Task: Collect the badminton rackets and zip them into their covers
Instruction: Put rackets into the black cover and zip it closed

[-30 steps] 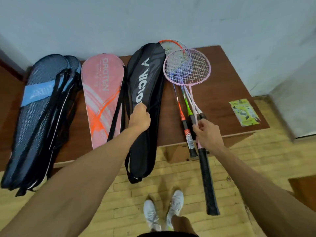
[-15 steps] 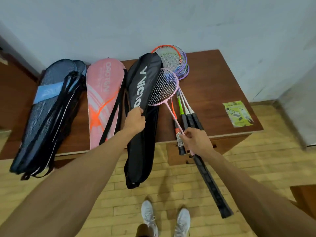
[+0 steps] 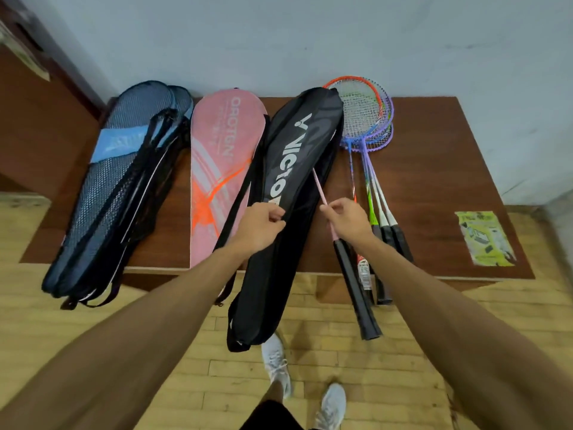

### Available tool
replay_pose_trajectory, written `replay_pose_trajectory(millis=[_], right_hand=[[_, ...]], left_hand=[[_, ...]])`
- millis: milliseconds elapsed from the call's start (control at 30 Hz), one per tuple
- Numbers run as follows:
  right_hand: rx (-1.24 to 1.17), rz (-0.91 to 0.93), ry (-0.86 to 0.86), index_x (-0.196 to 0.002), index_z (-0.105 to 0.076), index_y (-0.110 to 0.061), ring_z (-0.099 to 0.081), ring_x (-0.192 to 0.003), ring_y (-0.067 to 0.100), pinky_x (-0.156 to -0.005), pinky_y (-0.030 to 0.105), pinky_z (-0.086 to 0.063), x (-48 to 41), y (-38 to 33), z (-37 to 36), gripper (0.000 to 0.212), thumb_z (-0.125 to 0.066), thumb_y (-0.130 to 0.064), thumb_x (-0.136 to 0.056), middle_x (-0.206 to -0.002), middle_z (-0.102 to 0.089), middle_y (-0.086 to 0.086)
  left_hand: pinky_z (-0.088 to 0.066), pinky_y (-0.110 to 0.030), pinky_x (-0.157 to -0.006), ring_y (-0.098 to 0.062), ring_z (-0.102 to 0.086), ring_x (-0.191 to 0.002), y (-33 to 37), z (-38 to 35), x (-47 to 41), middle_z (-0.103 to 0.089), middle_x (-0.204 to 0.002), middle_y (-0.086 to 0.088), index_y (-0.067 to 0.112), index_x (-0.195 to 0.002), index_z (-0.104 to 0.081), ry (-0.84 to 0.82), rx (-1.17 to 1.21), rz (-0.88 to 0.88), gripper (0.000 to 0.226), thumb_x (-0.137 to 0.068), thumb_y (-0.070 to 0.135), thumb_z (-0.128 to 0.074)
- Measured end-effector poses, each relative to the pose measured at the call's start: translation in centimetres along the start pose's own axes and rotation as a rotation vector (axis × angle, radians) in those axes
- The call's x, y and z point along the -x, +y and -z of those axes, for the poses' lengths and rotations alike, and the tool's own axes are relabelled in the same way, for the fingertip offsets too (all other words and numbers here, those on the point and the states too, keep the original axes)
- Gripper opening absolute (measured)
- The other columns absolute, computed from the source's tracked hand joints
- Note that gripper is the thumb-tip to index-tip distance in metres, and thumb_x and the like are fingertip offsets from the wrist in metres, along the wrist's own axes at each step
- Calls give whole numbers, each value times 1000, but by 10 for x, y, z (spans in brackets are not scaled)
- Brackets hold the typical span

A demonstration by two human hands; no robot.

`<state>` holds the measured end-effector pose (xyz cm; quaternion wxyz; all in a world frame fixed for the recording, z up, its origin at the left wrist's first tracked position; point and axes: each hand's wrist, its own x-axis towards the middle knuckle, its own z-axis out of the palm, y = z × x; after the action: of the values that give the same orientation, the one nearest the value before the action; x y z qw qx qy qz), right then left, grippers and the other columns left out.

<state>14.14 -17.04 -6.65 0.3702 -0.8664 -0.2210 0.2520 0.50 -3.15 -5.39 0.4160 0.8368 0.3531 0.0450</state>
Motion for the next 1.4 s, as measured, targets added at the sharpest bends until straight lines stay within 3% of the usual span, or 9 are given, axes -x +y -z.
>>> replay_pose_trajectory(millis=[133,233,400,500,633,800,967,1233,1400], right_hand=[[-146,-77,84,-63,-54,-19,-55,-51,0,-72,28,-43,-40,-21,-25,31,-60,-29,-92,-60,-61,3],[-134,-130,141,-86,-63,-10,-57,-77,13,-72,26,-39,-68,-32,-43,24,-59,-33,-93,-78,-63,2],[-226,-273,23,-107,-63,-9,-62,-65,16,-61,31,-51,-98,-24,-60,23,-52,-26,-95,-72,-67,-3],[-310,-340,-34,-115,-60,-6,-57,-56,15,-46,25,-48,-95,-10,-58,24,-53,-12,-93,-80,-65,6],[-218,-279,-22,-110,-62,-7,-62,-68,21,-67,37,-56,-73,10,-51,21,-59,-10,-89,-86,-68,9],[171,-230,-171,-102,-62,-10,-66,-84,27,-80,41,-56,-52,36,-40,22,-66,-24,-86,-94,-71,11],[341,-183,-374,-104,-57,-11,-64,-87,26,-69,33,-52,-27,46,-42,39,-67,-42,-84,-98,-65,10],[274,-141,-418,-105,-52,-7,-64,-94,35,-80,39,-54,-19,54,-41,44,-71,-38,-80,-107,-64,20],[253,-131,-424,-108,-47,-2,-61,-99,37,-73,33,-46,-14,59,-41,43,-67,-32,-85,-107,-63,20]], left_hand=[[-54,-34,-78,-15,-60,-78,-15,8,-28,-67,-94,-8,6,-108,-68,18,75,-17,24,-85,8,-65],[-53,-33,-75,-16,-58,-75,-20,12,-49,-65,-90,-7,4,-108,-66,6,130,-50,22,-86,5,-62],[-39,-5,-67,-8,-55,-78,-28,6,-72,-60,-88,3,8,-108,-65,6,88,-77,21,-87,8,-62],[-42,-18,-74,-12,-55,-81,-32,-12,-76,-59,-90,2,8,-110,-63,-53,74,-66,23,-87,9,-61],[-50,-30,-80,-16,-59,-81,-38,-36,-76,-60,-88,2,9,-111,-63,-54,39,-33,24,-87,11,-61],[-50,-35,-84,-21,-61,-93,-35,-53,-71,-58,-94,1,11,-117,-59,-109,-59,-26,27,-90,16,-60],[-48,-42,-85,-24,-58,-102,-24,-59,-44,-49,-123,-3,16,-121,-43,-174,-313,40,33,-92,23,-56],[-37,-37,-66,-38,-60,-94,-26,-53,4,-60,-103,-12,10,-102,-45,-272,-711,111,18,-88,21,-50],[-52,-41,-60,-25,-63,-63,-36,-47,12,-60,-71,0,16,-81,-47,-240,-292,113,10,-88,12,-54]])
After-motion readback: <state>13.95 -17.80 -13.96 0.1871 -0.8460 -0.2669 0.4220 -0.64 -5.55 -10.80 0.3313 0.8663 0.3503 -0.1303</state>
